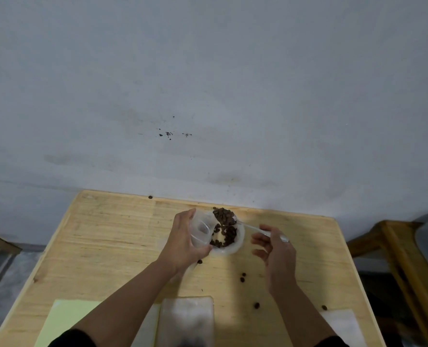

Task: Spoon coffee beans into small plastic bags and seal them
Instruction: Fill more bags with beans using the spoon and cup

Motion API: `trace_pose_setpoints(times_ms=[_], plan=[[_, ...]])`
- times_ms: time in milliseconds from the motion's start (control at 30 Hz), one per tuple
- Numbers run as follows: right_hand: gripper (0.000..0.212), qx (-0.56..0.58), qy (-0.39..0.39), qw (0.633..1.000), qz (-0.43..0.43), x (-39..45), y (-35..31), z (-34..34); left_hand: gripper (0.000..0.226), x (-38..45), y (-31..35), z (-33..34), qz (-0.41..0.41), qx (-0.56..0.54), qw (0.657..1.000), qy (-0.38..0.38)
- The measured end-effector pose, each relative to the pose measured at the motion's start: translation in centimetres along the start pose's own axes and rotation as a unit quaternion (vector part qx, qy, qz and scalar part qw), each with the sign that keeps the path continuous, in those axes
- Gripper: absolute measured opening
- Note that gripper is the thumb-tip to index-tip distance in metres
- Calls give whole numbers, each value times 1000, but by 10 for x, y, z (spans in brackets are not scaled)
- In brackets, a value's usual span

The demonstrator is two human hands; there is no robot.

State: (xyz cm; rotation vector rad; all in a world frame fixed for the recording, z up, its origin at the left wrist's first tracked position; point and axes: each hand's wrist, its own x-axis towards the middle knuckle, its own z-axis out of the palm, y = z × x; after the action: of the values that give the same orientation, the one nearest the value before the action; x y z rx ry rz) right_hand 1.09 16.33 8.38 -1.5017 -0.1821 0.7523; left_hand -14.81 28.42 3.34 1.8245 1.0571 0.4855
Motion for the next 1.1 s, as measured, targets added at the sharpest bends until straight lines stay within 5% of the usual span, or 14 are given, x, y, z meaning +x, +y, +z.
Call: trace_pose_setpoints(times_ms=[300, 467, 633, 833, 1100], plan=[[26, -190, -86, 958, -197, -25, -10, 23, 99, -1, 3, 0, 15, 1, 1000, -6], [25, -204, -5, 949, -240, -21, 3, 13, 99, -3, 2, -2, 11, 1, 1000, -1], [24, -280, 42, 939, -193, -10, 41, -9, 98, -3, -1, 2, 6, 1, 1000, -6], [28, -154, 33, 987, -42, -16, 57, -5, 94, -2, -2, 9, 7, 2, 1000, -10], [27, -41, 9, 995, 94, -15, 57, 6, 94, 0, -1, 10, 9, 17, 1000, -9]])
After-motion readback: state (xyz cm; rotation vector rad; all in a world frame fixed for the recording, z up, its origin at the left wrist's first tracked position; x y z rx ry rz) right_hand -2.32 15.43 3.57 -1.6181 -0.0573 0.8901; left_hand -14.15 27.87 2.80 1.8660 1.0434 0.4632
